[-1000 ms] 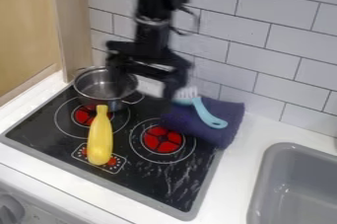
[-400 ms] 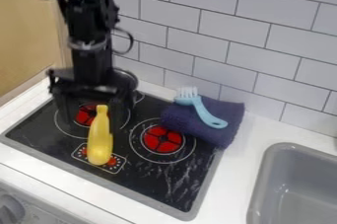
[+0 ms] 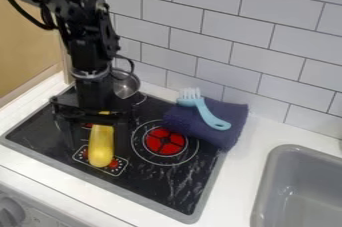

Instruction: Put the yellow banana below the purple cloth

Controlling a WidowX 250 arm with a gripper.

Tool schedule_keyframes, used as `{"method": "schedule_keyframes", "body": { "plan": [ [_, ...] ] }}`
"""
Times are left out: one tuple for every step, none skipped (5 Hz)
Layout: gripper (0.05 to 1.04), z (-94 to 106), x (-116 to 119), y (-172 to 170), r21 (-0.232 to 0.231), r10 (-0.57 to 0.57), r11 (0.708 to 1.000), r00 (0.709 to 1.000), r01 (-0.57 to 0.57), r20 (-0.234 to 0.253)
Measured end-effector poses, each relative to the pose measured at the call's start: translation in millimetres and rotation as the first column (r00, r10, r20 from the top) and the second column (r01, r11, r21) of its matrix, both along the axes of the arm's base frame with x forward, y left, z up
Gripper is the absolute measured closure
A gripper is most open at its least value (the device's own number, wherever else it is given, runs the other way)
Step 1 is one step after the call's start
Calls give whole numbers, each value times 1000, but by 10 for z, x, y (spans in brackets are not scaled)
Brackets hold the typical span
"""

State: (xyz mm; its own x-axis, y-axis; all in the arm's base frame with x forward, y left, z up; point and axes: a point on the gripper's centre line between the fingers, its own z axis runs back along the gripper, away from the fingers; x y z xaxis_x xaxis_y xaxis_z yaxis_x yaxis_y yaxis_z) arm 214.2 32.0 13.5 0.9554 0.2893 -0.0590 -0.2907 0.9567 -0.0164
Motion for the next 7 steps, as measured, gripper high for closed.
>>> {"method": "schedule_keyframes", "body": {
  "plan": [
    [85,-105,-31,36,21,9,1000,999,-8,-36],
    [140,-137,15,68,17,43,999,999,-43,-19],
    [416,-148,23,57,7,56,998,998,-56,-8],
    [499,-148,14,54,2,61,998,998,-61,-7],
    [500,-138,2,58,6,56,998,998,-56,-6],
    [500,-105,-54,64,17,50,999,999,-49,-22],
    [500,107,-39,51,40,37,999,999,-38,28]
  ]
}}
